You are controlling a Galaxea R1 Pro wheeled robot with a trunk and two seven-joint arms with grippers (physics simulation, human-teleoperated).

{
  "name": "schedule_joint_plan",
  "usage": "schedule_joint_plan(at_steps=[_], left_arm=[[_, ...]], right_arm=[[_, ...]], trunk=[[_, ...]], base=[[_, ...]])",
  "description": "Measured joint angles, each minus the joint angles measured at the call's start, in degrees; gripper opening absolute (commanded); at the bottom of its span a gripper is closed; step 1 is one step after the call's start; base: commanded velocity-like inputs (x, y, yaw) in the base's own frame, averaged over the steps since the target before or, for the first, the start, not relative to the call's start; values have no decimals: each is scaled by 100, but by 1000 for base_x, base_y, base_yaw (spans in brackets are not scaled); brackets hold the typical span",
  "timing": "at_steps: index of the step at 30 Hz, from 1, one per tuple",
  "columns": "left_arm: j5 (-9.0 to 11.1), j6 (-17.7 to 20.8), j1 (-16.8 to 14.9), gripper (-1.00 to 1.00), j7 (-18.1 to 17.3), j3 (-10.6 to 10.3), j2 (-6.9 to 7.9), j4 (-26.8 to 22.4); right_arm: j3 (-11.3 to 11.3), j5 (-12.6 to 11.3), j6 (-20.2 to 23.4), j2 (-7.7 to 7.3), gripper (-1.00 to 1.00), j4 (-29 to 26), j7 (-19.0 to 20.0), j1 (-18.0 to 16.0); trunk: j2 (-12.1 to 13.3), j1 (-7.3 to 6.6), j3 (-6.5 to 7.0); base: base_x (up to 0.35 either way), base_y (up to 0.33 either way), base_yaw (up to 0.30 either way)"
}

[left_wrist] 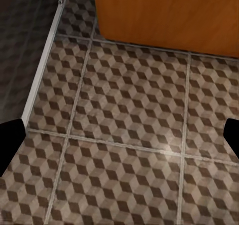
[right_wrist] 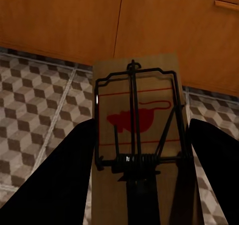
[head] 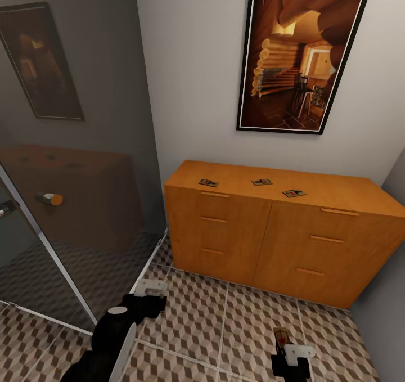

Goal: Take the four mousetraps from the cabinet in the bathroom and place them on the bathroom floor. Make sure all four end up on the same floor surface, and ensure that at least two of them are either under or directly next to the same bathroom sink.

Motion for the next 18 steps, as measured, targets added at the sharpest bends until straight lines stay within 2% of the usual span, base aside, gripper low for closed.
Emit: schedule_joint_plan(at_steps=[6,10,13,18], left_arm=[[-1,116,-498,100,3,0,-5,7],[6,200,-936,100,7,0,-12,16],[15,408,-1347,100,7,0,-19,73],[22,737,-2187,100,8,0,-47,467]], right_arm=[[0,0,40,0,-100,0,2,0],[0,0,70,0,-100,0,2,0],[0,0,76,0,-100,0,5,0],[0,0,83,0,-100,0,2,0]], trunk=[[0,0,0],[0,0,0],[0,0,0],[0,0,0]], base=[[0,0,0],[0,0,0],[0,0,0],[0,0,0]])
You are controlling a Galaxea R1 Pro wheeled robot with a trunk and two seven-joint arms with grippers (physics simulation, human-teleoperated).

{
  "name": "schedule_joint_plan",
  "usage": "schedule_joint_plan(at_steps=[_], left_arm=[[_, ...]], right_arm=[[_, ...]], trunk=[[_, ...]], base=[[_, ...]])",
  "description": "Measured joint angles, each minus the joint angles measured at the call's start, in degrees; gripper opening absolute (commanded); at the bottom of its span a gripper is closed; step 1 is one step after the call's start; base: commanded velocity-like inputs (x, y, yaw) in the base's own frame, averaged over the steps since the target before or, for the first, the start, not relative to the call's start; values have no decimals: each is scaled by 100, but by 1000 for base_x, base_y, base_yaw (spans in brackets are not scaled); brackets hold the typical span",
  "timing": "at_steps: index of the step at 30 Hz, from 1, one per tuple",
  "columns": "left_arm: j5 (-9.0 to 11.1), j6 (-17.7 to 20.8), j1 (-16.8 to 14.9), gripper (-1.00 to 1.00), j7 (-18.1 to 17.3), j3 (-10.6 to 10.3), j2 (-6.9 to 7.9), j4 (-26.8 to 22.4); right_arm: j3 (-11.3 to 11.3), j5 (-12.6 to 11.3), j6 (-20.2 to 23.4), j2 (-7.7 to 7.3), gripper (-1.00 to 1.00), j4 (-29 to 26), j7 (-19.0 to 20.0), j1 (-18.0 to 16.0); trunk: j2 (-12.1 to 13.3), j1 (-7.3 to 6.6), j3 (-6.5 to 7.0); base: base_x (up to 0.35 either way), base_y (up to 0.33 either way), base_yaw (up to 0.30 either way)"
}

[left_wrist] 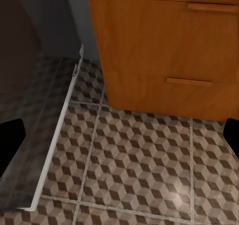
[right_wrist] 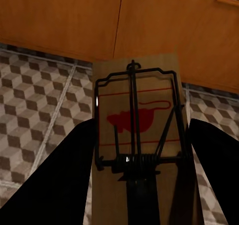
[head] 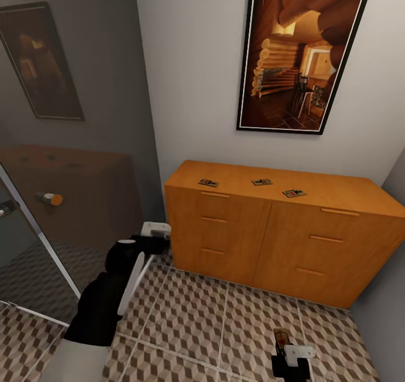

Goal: Take the four mousetraps from the cabinet in the bathroom and place them on the bathroom floor. Make sure all four end up on the same floor surface, and ensure that at least two of them are either under or directly next to the same bathroom sink.

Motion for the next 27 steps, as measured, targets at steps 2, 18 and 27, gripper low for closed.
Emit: schedule_joint_plan(at_steps=[2,18,27], left_arm=[[5,37,-230,100,0,0,-39,140],[20,123,-2480,100,33,0,-293,1175],[47,151,-2578,100,-3,3,-279,1046]], right_arm=[[0,0,0,0,-100,0,0,0],[0,0,-2,-24,-100,0,3,0],[0,0,-4,-18,-100,0,3,0]], trunk=[[0,0,0],[0,0,0],[0,0,0]], base=[[0,0,0],[0,0,0],[0,0,0]])
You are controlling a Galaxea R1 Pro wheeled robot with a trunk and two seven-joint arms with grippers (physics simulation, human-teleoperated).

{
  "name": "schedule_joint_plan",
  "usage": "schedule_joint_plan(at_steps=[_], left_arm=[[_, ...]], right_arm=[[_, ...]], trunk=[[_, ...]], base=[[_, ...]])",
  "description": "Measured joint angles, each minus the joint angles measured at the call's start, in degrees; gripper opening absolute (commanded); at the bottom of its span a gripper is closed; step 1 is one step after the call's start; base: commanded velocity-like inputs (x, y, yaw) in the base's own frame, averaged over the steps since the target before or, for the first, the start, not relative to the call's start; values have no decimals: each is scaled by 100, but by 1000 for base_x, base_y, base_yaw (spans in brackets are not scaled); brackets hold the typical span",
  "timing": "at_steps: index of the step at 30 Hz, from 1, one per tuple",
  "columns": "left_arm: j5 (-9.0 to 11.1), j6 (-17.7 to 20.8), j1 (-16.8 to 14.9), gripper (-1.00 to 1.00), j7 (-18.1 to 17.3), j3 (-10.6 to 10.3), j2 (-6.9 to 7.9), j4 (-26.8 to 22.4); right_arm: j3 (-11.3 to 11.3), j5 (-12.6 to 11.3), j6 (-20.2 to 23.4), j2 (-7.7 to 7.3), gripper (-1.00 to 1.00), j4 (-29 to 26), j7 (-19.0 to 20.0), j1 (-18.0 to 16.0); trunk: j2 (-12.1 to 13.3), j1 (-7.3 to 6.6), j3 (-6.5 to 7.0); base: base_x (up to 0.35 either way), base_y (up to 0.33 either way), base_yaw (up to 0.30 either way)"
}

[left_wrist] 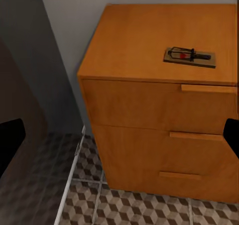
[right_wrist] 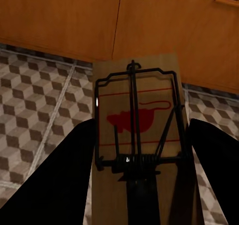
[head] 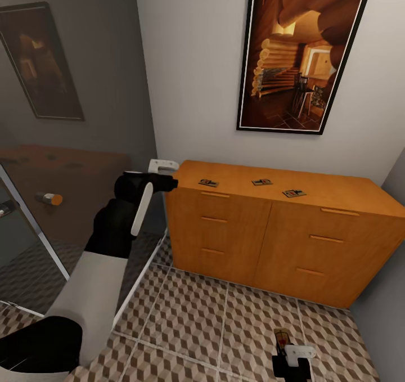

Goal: Take the four mousetraps from the cabinet in the bathroom and place them on the bathroom floor. Make sure all four end up on the same floor surface, and ensure that at least two of them are either under or directly next to the same bathroom sink.

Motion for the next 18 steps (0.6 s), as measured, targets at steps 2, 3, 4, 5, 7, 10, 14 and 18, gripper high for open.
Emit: schedule_joint_plan(at_steps=[2,3,4,5,7,10,14,18], left_arm=[[17,7,-3,100,-14,-15,2,-94],[27,12,-4,100,-19,-33,2,-168],[30,16,-5,100,-21,-46,3,-206],[36,23,-5,100,-24,-92,7,-273],[41,39,-6,100,-27,-232,17,-356],[41,49,-6,100,-28,-462,40,-421],[41,57,-10,100,-34,-655,79,-518],[42,67,13,100,-38,-811,101,-706]], right_arm=[[0,0,0,3,-100,0,0,0],[0,0,0,6,-100,0,0,0],[0,0,0,6,-100,0,1,0],[0,0,0,7,-100,0,1,0],[0,0,0,13,-100,0,2,0],[1,1,-1,16,-100,-1,1,1],[1,1,0,17,-100,-1,3,1],[1,1,-1,18,-100,-1,2,1]], trunk=[[0,0,0],[0,0,0],[0,0,0],[0,0,0],[0,0,1],[0,0,10],[0,0,33],[0,0,59]], base=[[0,0,0],[0,0,0],[0,0,0],[0,0,-9],[0,0,-56],[0,0,-135],[0,0,-193],[0,0,-215]])
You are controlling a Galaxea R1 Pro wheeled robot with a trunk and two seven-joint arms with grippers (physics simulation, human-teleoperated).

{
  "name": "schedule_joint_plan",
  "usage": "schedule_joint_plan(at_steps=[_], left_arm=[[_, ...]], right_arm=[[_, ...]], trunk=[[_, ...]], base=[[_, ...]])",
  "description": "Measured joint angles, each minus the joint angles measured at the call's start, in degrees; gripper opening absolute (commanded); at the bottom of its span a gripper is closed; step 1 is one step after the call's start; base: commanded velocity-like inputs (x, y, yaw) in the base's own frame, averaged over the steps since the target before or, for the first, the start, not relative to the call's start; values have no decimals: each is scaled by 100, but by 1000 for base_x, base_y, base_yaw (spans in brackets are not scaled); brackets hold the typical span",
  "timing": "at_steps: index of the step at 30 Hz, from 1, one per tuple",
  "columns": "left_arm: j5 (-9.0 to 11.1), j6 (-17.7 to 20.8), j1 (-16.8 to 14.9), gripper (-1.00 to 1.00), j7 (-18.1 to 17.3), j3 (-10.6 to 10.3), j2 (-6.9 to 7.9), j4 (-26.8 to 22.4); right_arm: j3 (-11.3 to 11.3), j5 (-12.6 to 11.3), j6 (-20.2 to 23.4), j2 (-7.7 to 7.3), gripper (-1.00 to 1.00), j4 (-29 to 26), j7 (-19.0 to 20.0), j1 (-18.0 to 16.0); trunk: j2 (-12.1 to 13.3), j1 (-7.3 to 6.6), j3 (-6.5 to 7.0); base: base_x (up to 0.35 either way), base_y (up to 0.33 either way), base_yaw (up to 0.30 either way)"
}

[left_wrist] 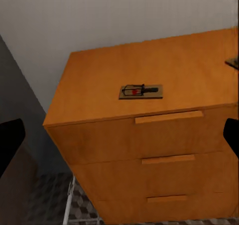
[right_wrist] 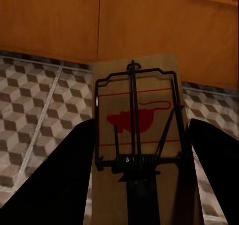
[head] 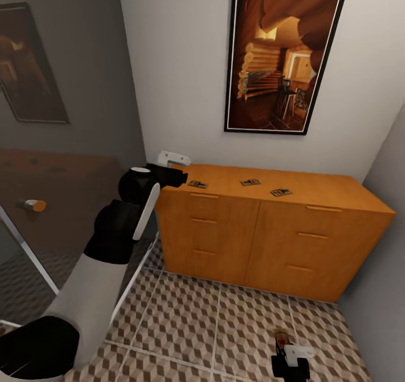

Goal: Take the four mousetraps from the cabinet in the bathroom and place them on the bathroom floor. Make sure all four end up on the same floor surface, and ensure that at least two of them are either under or directly next to the same bathroom sink.

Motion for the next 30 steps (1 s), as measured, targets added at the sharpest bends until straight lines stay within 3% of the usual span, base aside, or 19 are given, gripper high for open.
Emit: schedule_joint_plan(at_steps=[12,30], left_arm=[[-4,15,358,100,1,-78,197,-160],[-1,13,438,100,-1,-79,226,-134]], right_arm=[[0,0,0,0,-100,0,-4,0],[-1,0,0,0,-100,0,-5,0]], trunk=[[0,0,82],[0,-2,205]], base=[[0,0,-221],[132,0,-216]])
